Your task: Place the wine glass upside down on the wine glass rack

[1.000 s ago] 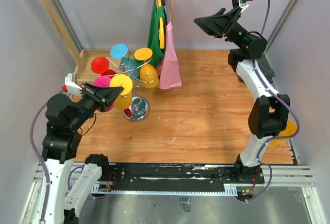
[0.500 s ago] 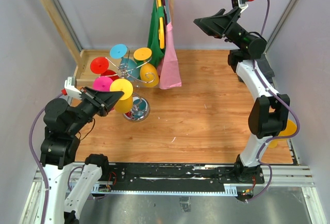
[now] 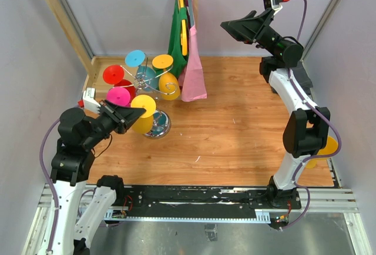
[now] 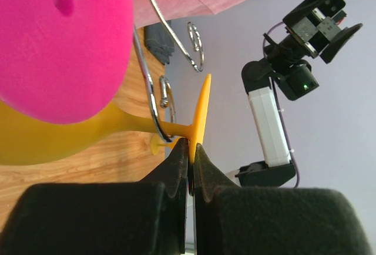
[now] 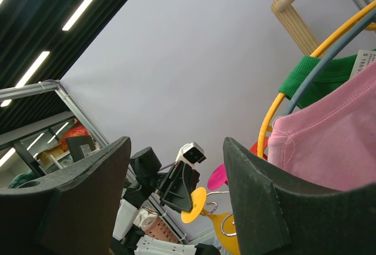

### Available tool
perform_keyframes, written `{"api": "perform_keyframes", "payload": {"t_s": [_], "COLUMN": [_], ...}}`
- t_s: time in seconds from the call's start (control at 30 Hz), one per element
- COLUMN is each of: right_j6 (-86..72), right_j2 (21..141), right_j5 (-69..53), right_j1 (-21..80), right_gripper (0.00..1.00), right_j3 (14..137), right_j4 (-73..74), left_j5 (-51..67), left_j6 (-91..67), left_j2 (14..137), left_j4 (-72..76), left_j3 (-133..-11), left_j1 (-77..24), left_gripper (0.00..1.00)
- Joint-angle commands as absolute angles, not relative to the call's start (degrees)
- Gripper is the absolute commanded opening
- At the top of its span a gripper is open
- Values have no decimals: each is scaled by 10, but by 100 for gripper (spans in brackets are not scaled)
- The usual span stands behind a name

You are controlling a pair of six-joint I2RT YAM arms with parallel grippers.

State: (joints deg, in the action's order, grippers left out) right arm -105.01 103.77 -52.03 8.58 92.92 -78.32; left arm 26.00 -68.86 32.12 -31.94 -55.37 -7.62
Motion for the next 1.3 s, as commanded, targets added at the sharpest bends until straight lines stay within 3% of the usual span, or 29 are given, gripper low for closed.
{"api": "perform_keyframes", "payload": {"t_s": [0.0, 0.13, 0.23, 0.33, 0.47, 0.83, 0.93, 1.13, 1.27], "right_j6": [-1052, -1053, -1052, -1052, -1052, -1045, -1017, -876, -641], "right_j2": [1022, 1022, 1022, 1023, 1025, 1029, 1019, 969, 901], "right_j5": [-522, -522, -522, -522, -521, -531, -545, -593, -579], "right_j1": [75, 76, 75, 76, 76, 74, 72, 71, 71], "right_gripper": [66, 66, 66, 66, 66, 66, 66, 66, 66], "right_j3": [925, 925, 925, 926, 929, 934, 930, 904, 891], "right_j4": [-813, -812, -811, -810, -809, -800, -771, -605, -280], "left_j5": [284, 294, 297, 298, 294, 311, 326, 344, 302], "left_j6": [-659, -651, -649, -644, -637, -600, -578, -515, -472], "left_j2": [331, 337, 337, 335, 331, 328, 330, 359, 402], "left_j4": [-321, -322, -326, -338, -355, -412, -431, -439, -433], "left_j3": [-544, -541, -542, -545, -554, -618, -653, -735, -793], "left_j1": [-74, -74, -74, -74, -74, -74, -74, -74, -74], "left_gripper": [0, 2, 9, 26, 41, 57, 58, 57, 56]}}
